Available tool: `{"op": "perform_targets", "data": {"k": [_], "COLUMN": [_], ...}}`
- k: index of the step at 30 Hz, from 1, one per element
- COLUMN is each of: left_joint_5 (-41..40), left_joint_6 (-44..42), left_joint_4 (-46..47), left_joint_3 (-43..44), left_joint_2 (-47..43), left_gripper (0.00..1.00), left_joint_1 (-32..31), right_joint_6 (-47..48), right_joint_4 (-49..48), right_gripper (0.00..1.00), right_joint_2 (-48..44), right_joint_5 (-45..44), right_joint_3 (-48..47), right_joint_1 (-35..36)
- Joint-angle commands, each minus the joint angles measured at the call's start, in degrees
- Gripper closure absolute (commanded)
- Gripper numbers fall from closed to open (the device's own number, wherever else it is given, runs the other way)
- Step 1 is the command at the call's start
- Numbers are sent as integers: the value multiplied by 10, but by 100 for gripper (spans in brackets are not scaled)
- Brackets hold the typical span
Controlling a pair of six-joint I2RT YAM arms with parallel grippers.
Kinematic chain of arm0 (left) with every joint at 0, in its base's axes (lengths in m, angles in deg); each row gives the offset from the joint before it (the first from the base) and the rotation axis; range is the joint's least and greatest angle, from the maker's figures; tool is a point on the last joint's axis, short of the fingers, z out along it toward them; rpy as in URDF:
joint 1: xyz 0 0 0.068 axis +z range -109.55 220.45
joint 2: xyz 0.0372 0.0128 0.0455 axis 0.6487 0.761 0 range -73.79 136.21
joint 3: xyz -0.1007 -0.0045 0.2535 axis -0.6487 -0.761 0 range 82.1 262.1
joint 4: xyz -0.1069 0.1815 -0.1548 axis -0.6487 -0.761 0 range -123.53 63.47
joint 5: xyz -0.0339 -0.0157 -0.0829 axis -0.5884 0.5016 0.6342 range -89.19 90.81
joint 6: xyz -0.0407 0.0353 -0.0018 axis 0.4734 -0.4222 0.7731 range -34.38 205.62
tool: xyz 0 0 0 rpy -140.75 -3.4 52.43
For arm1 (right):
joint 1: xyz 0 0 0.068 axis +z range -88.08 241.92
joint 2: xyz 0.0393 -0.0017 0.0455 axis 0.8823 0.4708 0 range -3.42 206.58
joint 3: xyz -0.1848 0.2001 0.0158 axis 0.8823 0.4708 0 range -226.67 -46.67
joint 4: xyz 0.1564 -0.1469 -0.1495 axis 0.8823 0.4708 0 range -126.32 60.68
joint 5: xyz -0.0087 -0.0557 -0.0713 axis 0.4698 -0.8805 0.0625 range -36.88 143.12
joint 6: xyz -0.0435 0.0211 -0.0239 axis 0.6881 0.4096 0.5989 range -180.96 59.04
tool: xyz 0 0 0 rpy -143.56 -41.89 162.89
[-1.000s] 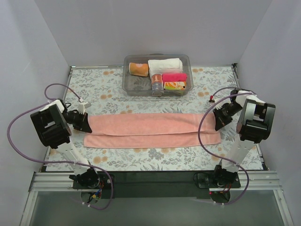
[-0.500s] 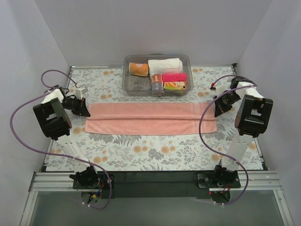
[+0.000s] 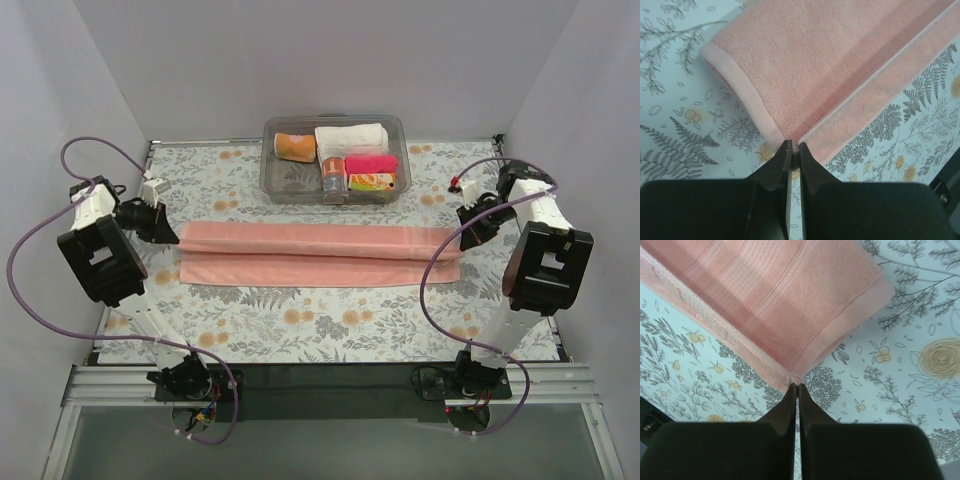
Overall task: Roll the towels
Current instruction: Fold the towel
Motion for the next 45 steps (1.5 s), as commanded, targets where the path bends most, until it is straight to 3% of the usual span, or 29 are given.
{"op": "perform_targets", "data": {"k": [1, 9, 16, 22, 33, 45], "left_joint_5": [-33, -60, -85, -84, -27, -52], "left_joint_6": [-47, -27, -12, -17, -58, -111], "left_joint_4": [11, 126, 170, 153, -9, -31], "left_joint_3": [-42, -195, -232, -209, -31, -105], "left_joint_2": [-47, -59, -47, -48, -58, -83], "left_gripper": [100, 100, 100, 100, 100, 100], "left_joint_1": [15, 11, 8, 8, 10, 17], "right_joint_6": [29, 7, 7, 3, 13, 39], "right_joint_4": [4, -33, -47, -47, 3, 5], "right_gripper": [99, 99, 99, 99, 99, 99], "right_joint_2": [-14, 31, 41, 38, 19, 7], "right_joint_5": [-32, -34, -43, -43, -35, -45], "right_joint_3": [31, 58, 72, 63, -17, 33], "right_joint_1": [-9, -1, 3, 3, -4, -10]}}
